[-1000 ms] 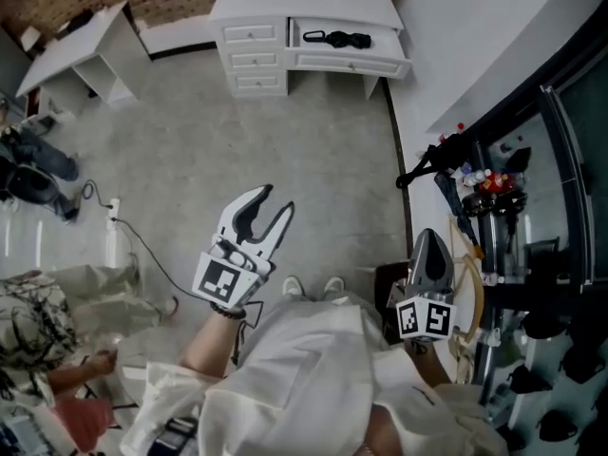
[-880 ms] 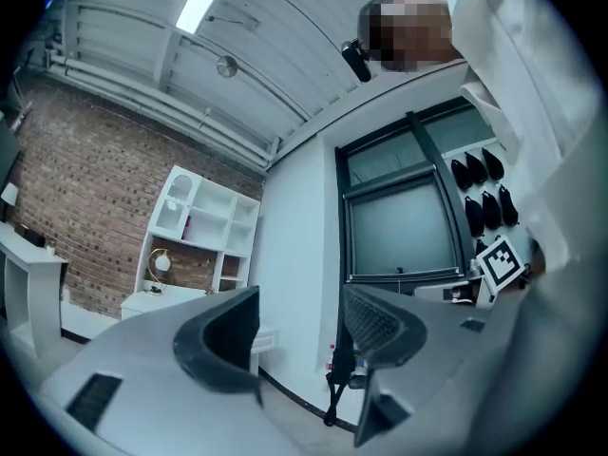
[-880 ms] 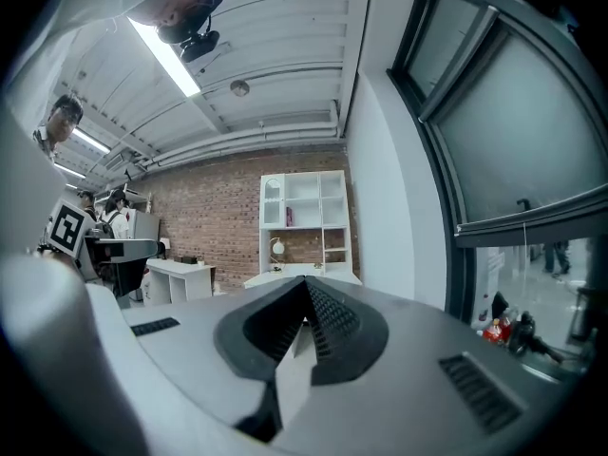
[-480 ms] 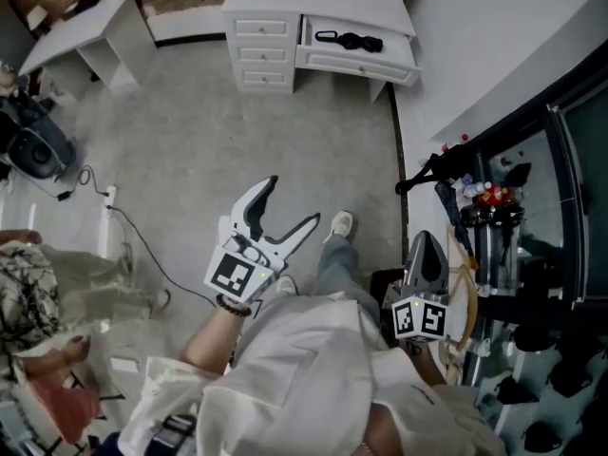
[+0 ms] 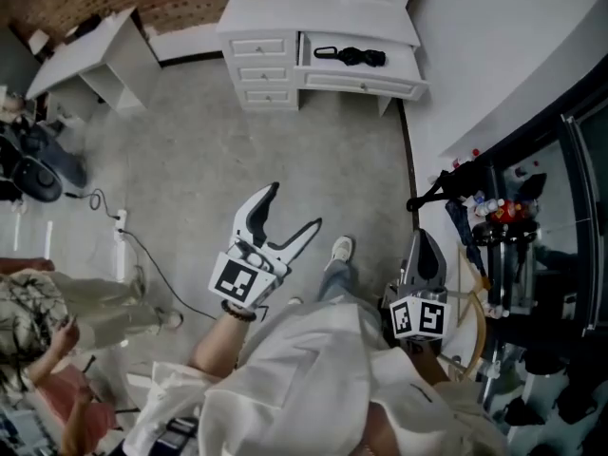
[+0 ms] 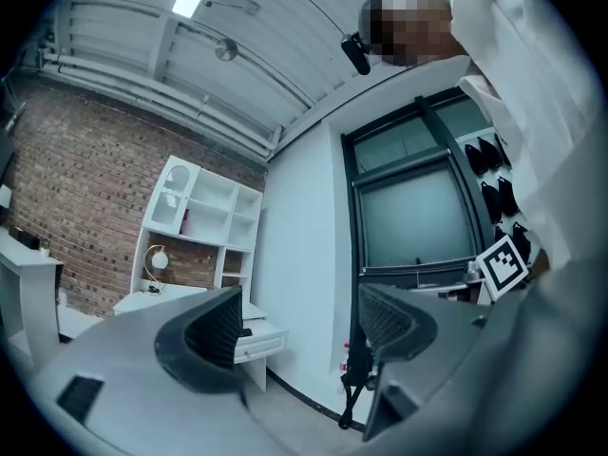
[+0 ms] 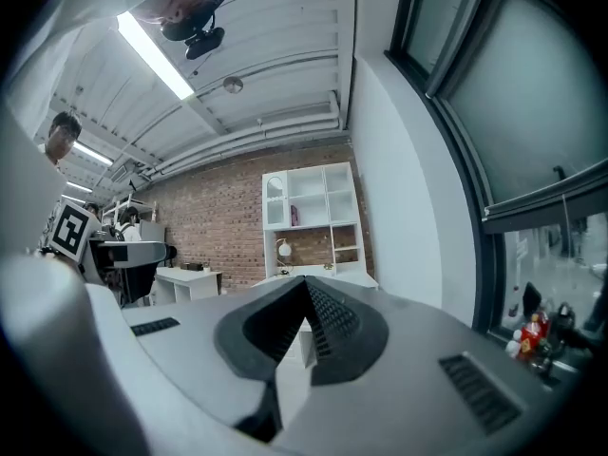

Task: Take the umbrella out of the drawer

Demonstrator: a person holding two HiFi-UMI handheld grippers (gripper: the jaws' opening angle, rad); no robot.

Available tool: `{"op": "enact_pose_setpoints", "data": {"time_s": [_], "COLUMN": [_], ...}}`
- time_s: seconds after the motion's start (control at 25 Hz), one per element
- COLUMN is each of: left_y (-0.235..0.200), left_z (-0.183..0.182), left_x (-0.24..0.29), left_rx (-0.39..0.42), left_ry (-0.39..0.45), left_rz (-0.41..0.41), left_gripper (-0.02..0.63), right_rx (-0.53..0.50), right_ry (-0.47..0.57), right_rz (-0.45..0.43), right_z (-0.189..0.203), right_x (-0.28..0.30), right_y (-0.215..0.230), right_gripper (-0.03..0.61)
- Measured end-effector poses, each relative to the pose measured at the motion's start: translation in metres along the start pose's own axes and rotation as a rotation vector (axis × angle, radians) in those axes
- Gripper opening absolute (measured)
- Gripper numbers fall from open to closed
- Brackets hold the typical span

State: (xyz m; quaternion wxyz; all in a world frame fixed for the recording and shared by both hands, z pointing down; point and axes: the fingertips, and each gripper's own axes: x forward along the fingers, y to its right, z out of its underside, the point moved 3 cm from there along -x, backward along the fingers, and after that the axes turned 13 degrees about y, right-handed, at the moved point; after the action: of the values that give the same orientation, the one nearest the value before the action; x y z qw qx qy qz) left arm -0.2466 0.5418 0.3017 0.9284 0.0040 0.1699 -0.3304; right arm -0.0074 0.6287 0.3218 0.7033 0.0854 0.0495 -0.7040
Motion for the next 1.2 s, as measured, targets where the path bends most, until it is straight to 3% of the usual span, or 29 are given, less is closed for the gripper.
{"op": "enact_pose_setpoints", "data": {"time_s": [0.28, 0.6, 0.88, 1.2], "left_y": [-0.035, -0.074, -0.09, -0.122], "left_z": [0.044, 0.07, 0.084, 0.104], "left_x": [0.11, 0.232, 0.291, 0.331], "left_rx": [-0.006, 0.008, 0.028, 0.002], "left_ry": [-0.059, -0.064, -0.023, -0.022], "left_rz": [0.003, -0.029, -0.046, -0.035], "left_gripper": [0.371, 0.371, 0.371, 0.371], "right_rx": [0.037, 0.062, 0.045, 0.04], "right_ry": [-0.019, -0.02, -0.029, -0.05], "right_rz": [-0.031, -0.051, -0.071, -0.079], "right_z": [0.028, 0.039, 0.049, 0.066], "right_x": [0.099, 0.208, 0.263, 0.308], "right_y": [0.057, 0.135, 0.179, 0.182], "right_gripper": [0.018, 0.018, 0.018, 0.017]}}
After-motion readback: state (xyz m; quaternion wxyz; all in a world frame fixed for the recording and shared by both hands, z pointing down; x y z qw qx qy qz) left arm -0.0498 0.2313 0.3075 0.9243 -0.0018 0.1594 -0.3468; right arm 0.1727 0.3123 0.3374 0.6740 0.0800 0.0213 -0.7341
